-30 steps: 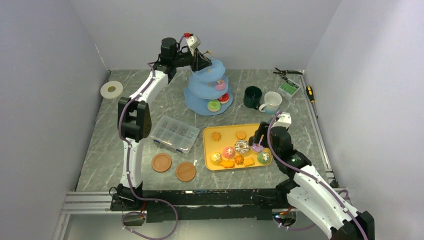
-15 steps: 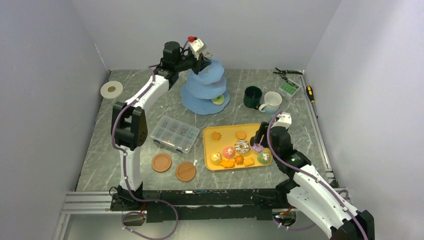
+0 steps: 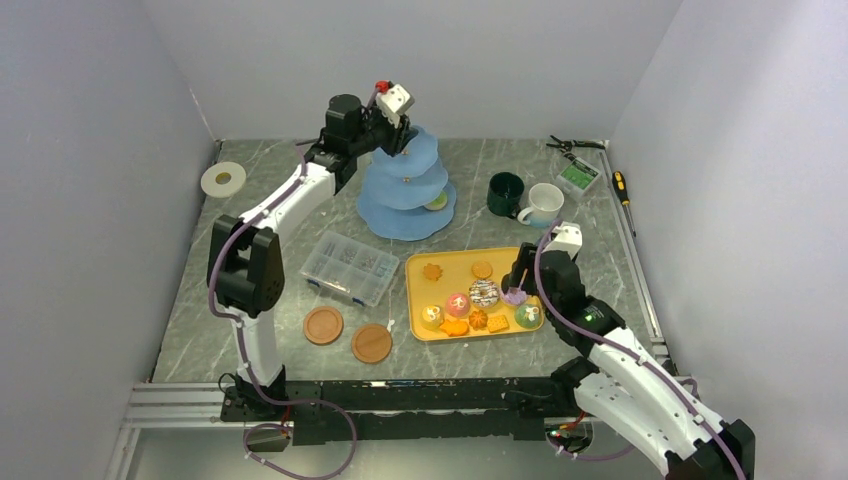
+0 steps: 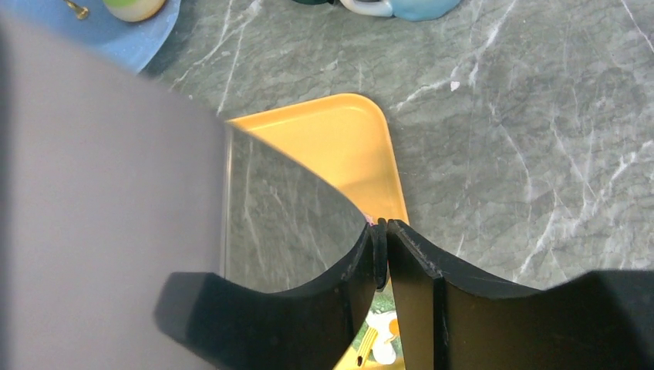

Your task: Serve the afternoon tea

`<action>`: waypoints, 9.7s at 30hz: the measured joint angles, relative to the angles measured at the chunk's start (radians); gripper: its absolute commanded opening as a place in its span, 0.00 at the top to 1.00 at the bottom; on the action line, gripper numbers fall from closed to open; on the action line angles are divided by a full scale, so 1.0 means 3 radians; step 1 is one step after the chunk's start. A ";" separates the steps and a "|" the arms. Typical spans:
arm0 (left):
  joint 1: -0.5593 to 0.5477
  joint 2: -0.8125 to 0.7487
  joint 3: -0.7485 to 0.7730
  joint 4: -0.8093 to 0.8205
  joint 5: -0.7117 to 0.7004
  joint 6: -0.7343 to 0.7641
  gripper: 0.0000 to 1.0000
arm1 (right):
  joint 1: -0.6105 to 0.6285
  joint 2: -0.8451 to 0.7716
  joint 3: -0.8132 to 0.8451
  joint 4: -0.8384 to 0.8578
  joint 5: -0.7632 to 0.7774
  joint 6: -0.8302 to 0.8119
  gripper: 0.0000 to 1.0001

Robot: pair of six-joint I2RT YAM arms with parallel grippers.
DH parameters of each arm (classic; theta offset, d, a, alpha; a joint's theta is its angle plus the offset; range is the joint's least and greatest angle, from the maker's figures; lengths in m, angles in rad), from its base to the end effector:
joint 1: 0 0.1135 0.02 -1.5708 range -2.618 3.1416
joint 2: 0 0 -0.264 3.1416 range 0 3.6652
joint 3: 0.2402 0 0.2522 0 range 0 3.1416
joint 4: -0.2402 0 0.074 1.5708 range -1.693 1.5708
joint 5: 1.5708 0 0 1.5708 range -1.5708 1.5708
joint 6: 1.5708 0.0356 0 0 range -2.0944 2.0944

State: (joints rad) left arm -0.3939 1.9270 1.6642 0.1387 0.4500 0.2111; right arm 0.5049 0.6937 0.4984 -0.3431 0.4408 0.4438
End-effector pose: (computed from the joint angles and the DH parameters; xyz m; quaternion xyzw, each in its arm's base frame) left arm 0.4275 -0.1945 0.3421 0.3587 0.6535 -0.2254 0.6273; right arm 0.1475 0.0642 0.2392 0.0819 0.8516 0.0509 0.5153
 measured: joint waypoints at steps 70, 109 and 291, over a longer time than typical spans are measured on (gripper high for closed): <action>0.0387 -0.1890 -0.0343 -0.1371 -0.0276 -0.0327 0.07 | 0.0790 0.3473 0.0811 0.4248 -0.0455 -0.0858 0.43; 0.0408 -0.1888 -0.0407 -0.1372 -0.0272 -0.0336 0.07 | 0.0582 0.2166 0.0125 0.3972 -0.0427 -0.0777 0.20; -0.0696 0.0233 0.0912 -0.1025 -0.3250 -0.1073 0.96 | 0.1216 0.0996 -0.0877 0.4082 0.0175 -0.0940 0.28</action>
State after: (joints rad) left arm -0.6025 1.9968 1.9377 -0.1688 -0.5251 -0.1108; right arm 0.8696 0.9924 0.2352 0.8814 0.4934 0.1619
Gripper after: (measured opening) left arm 0.050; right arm 0.717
